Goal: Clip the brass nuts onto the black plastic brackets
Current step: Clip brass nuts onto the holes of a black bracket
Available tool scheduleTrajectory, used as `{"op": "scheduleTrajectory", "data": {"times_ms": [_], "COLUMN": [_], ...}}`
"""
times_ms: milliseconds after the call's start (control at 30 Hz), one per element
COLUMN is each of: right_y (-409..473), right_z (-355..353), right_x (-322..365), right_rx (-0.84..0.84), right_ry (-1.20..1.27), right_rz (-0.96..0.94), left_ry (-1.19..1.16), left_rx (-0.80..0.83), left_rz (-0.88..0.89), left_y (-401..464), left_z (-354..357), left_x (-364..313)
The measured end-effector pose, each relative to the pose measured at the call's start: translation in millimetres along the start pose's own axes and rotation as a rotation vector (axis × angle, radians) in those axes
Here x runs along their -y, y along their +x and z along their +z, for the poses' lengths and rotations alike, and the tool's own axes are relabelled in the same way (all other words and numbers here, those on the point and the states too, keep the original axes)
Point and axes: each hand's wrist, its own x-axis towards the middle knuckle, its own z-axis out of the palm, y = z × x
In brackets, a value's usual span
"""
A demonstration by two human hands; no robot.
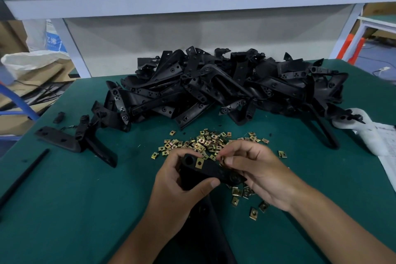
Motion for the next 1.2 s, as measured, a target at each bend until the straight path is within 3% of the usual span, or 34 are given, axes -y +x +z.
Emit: {"op": "scheduleTrajectory", "data": {"times_ms": [500,700,1200], "right_y": [0.3,-5.7,-8.6], "right_z": [-2.4,-0.7,3.8], "right_x": [2.5,8.4,-4.6], "right_rx": [-0.042,0.006,0.019], "right_ry": [-0.205,-0.429,-0.553], "right_rz": [0.001,-0.172,-0.318], "left_ry": [0.034,0.062,0.089], "left_rx": [-0.02,-0.046,-0.131], "left_rz": [0.007,0.023,0.105], "left_y": [0.9,0.4,0.3], "left_z": [-0.3,0.5,1.1], "left_x": [1.6,2.5,5.3]}}
